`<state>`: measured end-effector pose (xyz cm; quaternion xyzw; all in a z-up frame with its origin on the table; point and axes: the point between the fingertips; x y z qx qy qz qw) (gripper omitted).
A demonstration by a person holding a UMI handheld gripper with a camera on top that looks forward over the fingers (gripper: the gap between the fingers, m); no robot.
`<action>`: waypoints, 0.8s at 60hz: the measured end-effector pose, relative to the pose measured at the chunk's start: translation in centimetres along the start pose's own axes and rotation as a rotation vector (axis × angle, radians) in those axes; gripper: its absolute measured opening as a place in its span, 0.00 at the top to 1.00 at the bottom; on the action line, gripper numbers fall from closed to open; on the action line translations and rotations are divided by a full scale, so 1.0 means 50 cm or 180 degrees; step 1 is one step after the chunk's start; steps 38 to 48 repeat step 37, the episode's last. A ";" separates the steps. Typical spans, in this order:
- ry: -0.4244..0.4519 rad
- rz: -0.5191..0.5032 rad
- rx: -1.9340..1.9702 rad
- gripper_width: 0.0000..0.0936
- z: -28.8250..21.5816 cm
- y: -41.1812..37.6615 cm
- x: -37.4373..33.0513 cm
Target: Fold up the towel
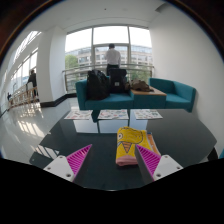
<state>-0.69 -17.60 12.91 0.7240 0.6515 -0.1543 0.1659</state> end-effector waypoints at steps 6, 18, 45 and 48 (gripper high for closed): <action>-0.0001 -0.0107 -0.0060 0.08 0.019 -0.050 -0.056; 0.0047 -0.0172 -0.0139 0.08 0.026 -0.088 -0.129; 0.0038 -0.0135 -0.0121 0.08 0.039 -0.078 -0.149; 0.0038 -0.0135 -0.0121 0.08 0.039 -0.078 -0.149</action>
Point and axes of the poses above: the point between the fingertips, and its own axes, seen from behind it with the camera up: y to the right, z down, x forward, the way the camera looks, and after that the axes turned 9 degrees about z, right-handed
